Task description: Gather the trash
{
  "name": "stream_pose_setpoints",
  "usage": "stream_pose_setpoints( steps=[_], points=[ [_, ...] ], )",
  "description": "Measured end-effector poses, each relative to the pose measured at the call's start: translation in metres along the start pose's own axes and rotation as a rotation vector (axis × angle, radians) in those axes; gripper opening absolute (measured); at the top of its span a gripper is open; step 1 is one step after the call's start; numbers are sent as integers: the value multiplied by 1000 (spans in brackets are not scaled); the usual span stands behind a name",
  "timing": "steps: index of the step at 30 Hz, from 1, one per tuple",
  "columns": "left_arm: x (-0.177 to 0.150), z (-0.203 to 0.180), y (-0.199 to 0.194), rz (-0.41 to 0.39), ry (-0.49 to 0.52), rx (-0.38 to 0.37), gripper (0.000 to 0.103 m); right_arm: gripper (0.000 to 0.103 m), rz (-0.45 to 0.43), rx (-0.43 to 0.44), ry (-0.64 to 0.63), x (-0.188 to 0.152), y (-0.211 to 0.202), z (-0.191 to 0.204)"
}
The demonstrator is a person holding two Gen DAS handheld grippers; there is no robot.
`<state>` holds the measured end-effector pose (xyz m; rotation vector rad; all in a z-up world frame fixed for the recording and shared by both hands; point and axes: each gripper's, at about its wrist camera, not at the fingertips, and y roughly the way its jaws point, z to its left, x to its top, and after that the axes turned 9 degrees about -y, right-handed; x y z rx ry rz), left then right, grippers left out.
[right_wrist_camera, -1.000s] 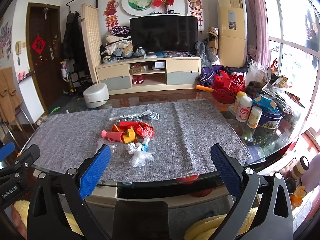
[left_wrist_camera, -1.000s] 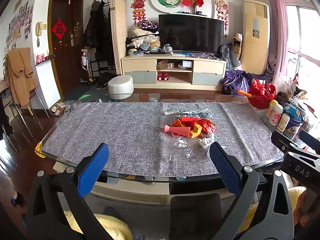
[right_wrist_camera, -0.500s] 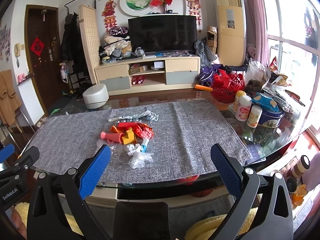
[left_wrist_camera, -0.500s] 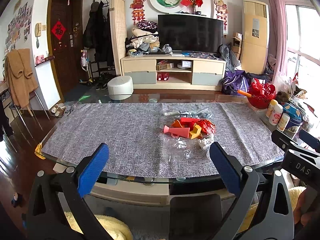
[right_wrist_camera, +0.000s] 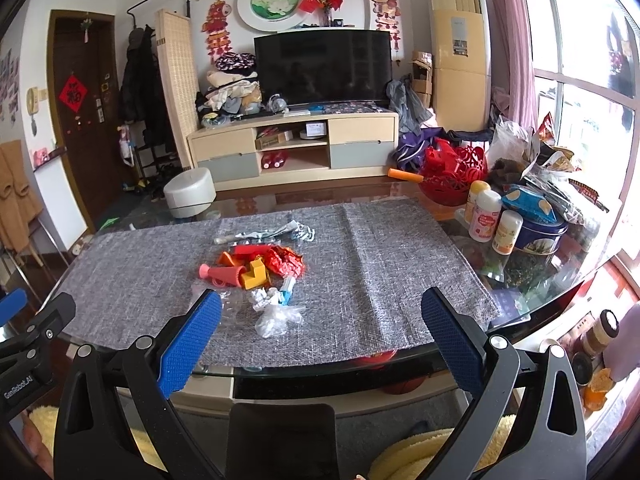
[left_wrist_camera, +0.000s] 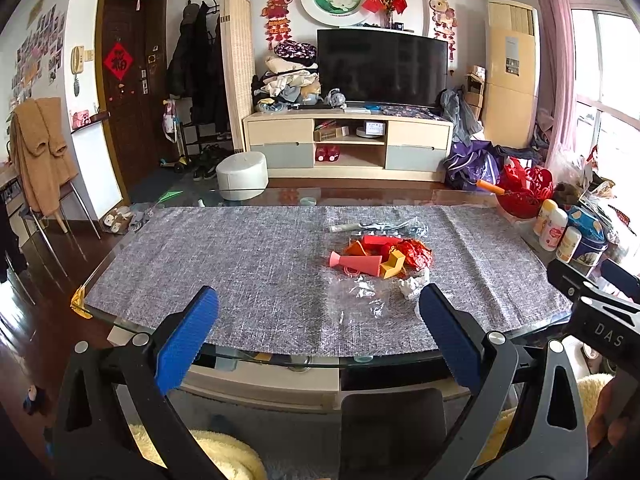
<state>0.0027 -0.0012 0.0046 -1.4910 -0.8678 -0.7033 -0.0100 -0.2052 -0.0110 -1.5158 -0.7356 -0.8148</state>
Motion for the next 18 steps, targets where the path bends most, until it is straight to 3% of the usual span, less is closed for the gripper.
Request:
stream_pose_setpoints(
  steps=[9, 18],
  points=[
    [-4, 9, 24, 45, 7, 28, 95, 100, 28, -1, 38, -6, 19, -15],
    [-18, 11, 79, 140, 37, 33, 95, 100, 155, 50, -2, -20, 80, -1]
  ],
)
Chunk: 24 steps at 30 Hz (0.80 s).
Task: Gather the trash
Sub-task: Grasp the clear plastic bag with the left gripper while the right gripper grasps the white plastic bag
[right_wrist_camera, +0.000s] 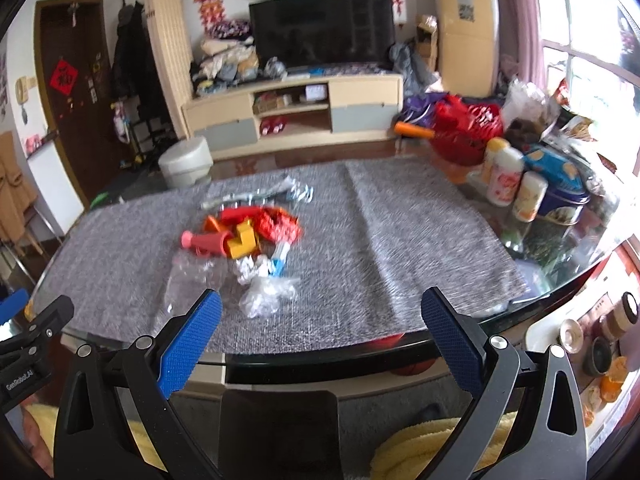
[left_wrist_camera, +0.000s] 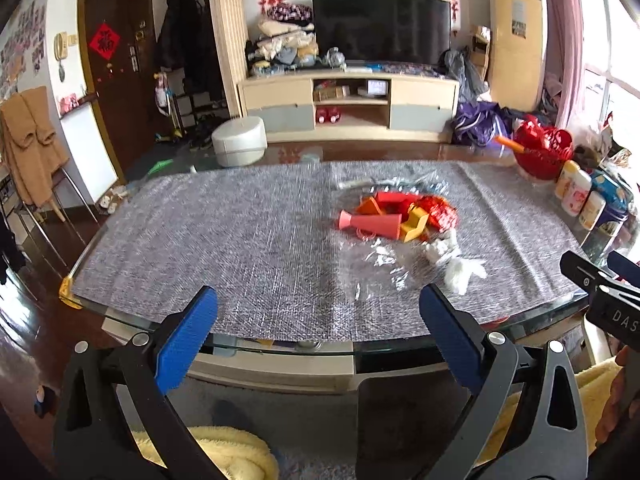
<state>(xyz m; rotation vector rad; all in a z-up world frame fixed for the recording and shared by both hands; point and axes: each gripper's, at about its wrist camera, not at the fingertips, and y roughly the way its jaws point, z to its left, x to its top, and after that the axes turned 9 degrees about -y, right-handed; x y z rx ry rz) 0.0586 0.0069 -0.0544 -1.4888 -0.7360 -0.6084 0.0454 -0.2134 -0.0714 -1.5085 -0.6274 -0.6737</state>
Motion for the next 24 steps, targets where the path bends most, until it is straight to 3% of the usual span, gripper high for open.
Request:
stream_pose_setpoints(
  steps=[7, 8, 10, 13, 20, 24],
  points=[
    [2, 4, 54, 79, 19, -1, 95, 99, 92, 49, -27, -4, 59, 12],
    [1, 3, 62, 92, 24, -3, 95, 96, 101, 61, -33, -5, 67, 15],
    [2, 2, 79, 119, 32, -12, 95, 81, 128, 94, -36, -5, 81, 20],
    [4, -2, 100, 149, 50, -29, 95, 71, 162, 140, -43, -4, 104, 29],
    [6, -12, 143, 231, 59, -86, 83, 61, 216, 182, -76, -7, 139, 42],
    [8, -19, 163, 260, 65, -108, 82, 48, 225, 185, -58, -11, 151, 34]
  ],
)
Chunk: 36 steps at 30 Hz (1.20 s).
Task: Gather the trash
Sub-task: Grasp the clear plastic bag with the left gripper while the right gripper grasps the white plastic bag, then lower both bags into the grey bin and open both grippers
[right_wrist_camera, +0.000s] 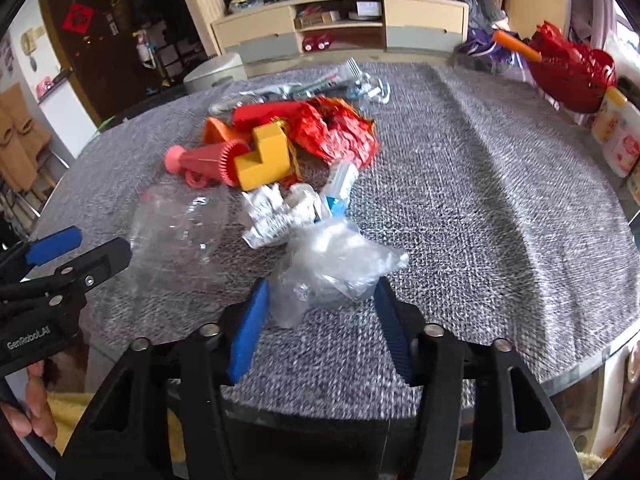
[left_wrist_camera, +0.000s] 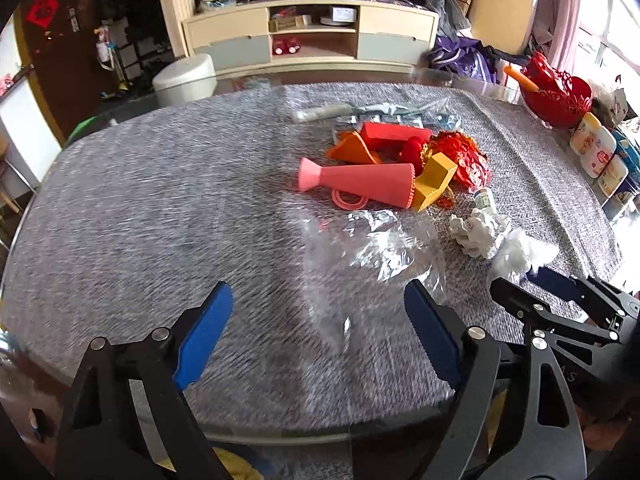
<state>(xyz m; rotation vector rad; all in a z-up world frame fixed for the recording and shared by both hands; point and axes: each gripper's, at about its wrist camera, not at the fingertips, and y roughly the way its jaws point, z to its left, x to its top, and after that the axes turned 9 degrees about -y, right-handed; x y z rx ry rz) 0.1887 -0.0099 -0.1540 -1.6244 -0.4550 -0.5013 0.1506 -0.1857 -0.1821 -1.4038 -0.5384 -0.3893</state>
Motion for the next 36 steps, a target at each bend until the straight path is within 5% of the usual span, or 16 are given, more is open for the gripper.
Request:
stream_pose_setpoints(
  steps=[10, 18, 24, 28, 36],
  points=[
    [3, -11, 35, 51, -4, -60, 77, 16, -29, -33, -15, 2, 4, -11],
    [-5, -18, 44, 55, 9, -44, 67, 13, -40, -32, -8, 1, -4, -13],
    [-15, -26, 37, 50, 30, -46, 45, 12, -58, -41, -16, 1, -14, -12],
    [-23, -27, 28, 62, 27, -73, 18, 11, -71, -36, -24, -1, -22, -10],
    [-46, -27, 0, 88, 35, -122, 11, 10, -70, 41, -6, -18, -44, -10]
  ],
)
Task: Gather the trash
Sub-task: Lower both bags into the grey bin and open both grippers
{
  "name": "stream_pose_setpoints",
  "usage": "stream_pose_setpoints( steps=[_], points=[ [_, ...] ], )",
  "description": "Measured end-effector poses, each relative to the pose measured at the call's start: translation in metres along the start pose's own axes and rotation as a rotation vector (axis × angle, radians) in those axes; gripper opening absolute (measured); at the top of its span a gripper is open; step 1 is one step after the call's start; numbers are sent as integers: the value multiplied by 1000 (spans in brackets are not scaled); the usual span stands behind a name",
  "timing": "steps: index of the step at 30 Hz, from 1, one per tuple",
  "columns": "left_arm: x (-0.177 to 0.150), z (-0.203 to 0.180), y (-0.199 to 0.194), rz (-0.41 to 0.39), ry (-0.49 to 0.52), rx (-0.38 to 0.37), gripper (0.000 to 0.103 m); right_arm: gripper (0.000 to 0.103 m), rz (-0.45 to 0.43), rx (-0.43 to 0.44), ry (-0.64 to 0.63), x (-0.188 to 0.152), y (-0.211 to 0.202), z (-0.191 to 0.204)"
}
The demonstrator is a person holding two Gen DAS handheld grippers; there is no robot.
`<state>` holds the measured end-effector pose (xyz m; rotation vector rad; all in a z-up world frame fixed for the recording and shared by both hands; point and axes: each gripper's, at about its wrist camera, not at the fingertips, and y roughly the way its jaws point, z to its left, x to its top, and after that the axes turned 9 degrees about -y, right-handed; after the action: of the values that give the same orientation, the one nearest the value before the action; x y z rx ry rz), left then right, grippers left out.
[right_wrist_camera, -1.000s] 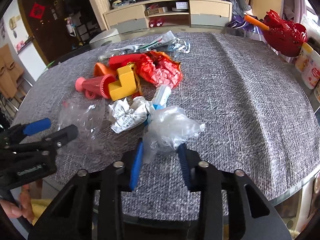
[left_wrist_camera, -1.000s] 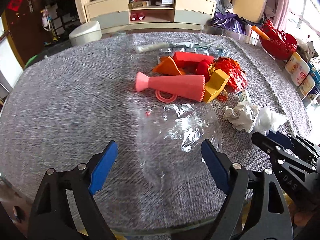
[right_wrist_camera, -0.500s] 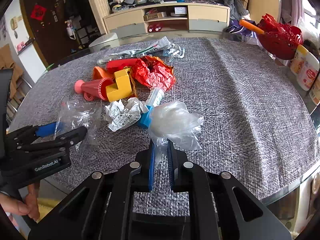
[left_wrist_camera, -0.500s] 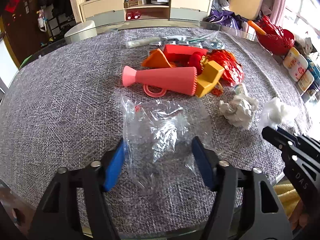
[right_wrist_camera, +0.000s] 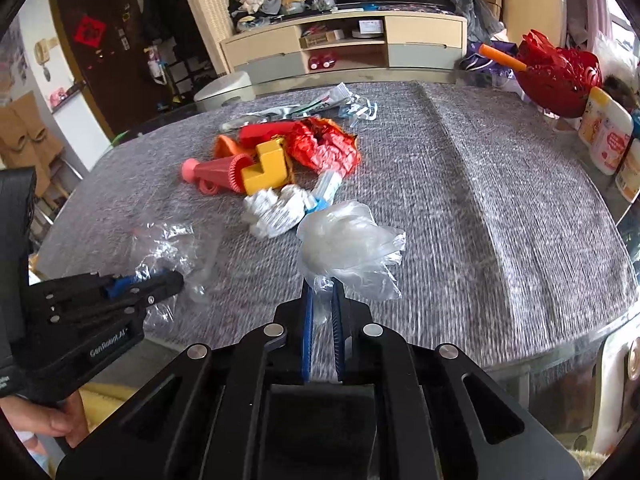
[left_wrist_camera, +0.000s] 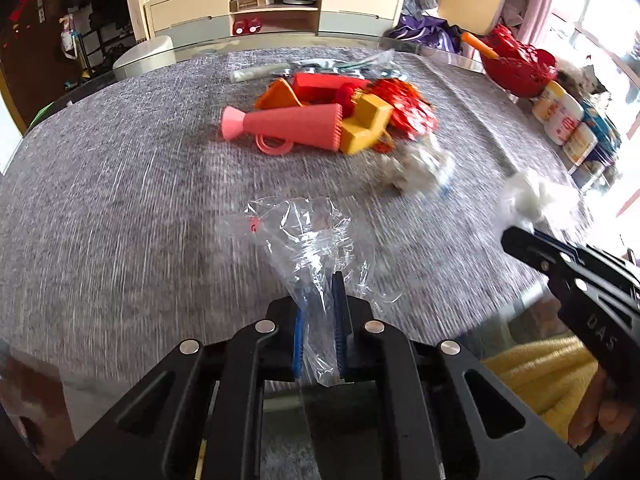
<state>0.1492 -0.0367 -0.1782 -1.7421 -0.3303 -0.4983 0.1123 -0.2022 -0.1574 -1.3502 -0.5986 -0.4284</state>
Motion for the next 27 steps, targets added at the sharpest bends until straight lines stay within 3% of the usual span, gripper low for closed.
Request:
stream_pose_setpoints(
  steps=[12, 22, 27],
  points=[
    [-75, -21, -67, -1, 9, -57, 11, 10, 47, 40, 4, -54, -47, 27],
    [-141, -19, -28, 172, -32, -72, 12, 10, 248, 110, 82, -113, -6, 27],
    [-156, -14, -6, 226, -41, -67, 12, 10, 325, 134, 110, -131, 15, 25]
  ],
)
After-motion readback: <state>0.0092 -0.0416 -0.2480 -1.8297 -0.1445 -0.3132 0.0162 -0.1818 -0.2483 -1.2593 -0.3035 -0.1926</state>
